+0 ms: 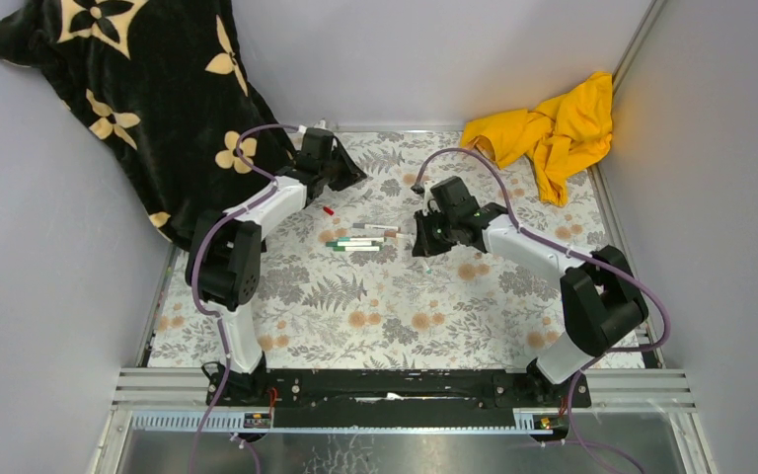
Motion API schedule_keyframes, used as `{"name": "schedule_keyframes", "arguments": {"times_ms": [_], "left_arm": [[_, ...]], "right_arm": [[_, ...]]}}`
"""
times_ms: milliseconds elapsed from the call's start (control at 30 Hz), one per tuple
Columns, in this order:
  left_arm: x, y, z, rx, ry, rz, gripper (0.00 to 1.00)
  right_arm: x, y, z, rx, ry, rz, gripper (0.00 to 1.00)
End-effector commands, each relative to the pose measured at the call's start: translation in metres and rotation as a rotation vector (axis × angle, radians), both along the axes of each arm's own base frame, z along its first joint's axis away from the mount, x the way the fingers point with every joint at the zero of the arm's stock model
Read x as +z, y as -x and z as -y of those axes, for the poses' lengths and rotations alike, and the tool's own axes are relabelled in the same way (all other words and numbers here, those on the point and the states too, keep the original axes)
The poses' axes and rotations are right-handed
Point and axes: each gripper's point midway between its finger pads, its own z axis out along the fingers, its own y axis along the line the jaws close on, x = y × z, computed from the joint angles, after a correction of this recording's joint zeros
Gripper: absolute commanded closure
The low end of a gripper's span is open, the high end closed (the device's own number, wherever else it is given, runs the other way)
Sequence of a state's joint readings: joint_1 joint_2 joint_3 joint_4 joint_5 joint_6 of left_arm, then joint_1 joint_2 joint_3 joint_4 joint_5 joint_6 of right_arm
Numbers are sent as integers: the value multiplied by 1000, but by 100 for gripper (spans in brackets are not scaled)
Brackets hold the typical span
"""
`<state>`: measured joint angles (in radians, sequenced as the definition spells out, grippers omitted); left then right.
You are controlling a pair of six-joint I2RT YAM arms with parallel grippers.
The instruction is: Open the pen caps
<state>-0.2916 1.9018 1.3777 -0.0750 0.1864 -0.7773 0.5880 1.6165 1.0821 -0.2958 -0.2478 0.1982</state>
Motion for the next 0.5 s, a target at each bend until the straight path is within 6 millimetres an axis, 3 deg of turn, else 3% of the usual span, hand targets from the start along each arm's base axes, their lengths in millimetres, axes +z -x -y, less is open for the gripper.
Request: {"name": "schedule_keyframes", "arguments": {"times_ms": [0, 67, 200, 300, 467], "left_arm": [[11, -7, -18, 47, -124, 46, 100], [-2, -2, -28, 65, -181, 9, 100], [-28, 8, -48, 119, -258, -64, 90], [-47, 11, -59, 139, -272, -115, 84], [-67, 13, -65, 150, -287, -155, 64]], "right_arm": [[27, -24, 20, -86, 41, 95, 100], [20, -35, 36, -154, 83, 94, 100], [-4, -50, 67, -261, 157, 60, 100], [-13, -59, 78, -302, 172, 51, 100], [-28, -71, 96, -349, 237, 37, 100]]}}
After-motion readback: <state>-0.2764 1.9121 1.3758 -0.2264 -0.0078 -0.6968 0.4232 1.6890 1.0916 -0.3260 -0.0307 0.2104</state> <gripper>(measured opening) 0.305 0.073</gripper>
